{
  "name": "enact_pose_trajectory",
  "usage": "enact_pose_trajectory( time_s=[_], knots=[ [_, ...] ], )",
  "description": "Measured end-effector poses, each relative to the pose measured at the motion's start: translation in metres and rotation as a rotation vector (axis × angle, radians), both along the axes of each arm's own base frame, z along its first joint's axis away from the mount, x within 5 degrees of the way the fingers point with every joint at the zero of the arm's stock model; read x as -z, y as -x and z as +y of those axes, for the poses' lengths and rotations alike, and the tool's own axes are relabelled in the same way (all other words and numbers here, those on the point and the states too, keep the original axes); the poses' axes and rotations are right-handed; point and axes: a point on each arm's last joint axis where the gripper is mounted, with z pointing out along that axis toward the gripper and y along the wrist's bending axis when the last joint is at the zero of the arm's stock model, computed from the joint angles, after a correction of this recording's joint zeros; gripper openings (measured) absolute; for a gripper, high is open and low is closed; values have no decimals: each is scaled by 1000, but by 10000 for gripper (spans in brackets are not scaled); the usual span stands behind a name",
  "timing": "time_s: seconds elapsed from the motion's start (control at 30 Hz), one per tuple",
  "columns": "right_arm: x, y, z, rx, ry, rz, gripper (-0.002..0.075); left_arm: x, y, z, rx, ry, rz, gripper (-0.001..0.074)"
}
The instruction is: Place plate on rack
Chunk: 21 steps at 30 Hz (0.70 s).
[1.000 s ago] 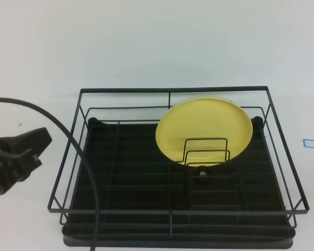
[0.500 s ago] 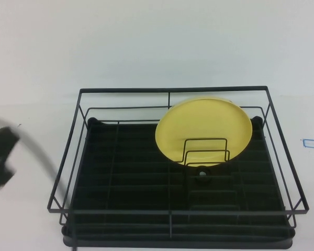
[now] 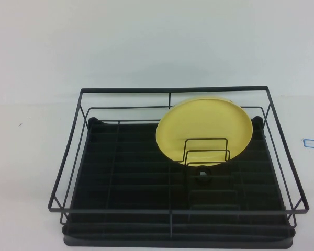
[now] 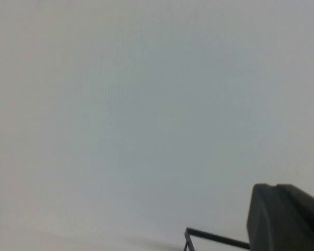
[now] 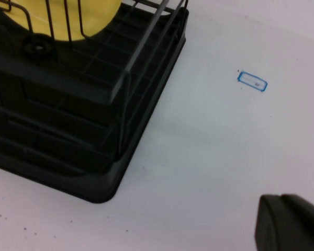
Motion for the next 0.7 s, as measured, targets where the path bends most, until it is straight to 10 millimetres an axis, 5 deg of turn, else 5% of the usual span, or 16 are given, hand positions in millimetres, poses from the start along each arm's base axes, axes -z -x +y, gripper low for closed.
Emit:
enact_pose_trajectory(
  time_s=[0.53, 0.7],
  knots=[
    [1, 0, 0, 3, 3, 7, -2, 112, 0, -4, -10, -116, 524, 0],
    [1, 0, 0, 3, 3, 8, -2, 110, -1, -2, -33, -116, 496, 0]
  ],
)
